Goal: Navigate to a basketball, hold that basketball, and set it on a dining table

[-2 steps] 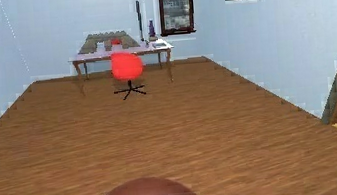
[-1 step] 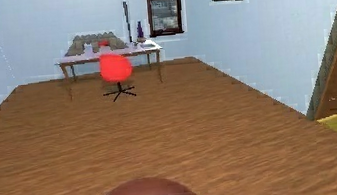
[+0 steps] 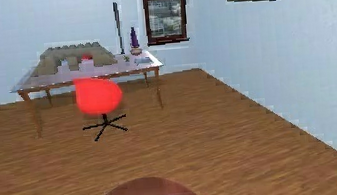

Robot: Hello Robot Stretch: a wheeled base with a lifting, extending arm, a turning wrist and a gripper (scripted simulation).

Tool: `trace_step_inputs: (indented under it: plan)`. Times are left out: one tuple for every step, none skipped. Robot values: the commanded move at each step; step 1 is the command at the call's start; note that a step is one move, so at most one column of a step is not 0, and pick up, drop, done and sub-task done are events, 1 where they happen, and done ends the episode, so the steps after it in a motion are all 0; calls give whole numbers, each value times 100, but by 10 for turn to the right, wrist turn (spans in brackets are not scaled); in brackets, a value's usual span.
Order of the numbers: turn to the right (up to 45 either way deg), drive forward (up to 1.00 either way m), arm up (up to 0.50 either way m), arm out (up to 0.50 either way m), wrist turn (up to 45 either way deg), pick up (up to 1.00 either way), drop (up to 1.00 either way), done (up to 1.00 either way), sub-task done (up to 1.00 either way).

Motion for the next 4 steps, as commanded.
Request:
trace_step_inputs:
  plan:
    - [30, 0, 0, 0, 0, 0, 0, 0, 0]
    - [0, 100, 0, 0, 0, 0, 0, 0, 0]
    - [0, 90, 0, 0, 0, 0, 0, 0, 0]
    - [-90, 0, 0, 0, 0, 0, 0, 0, 0]
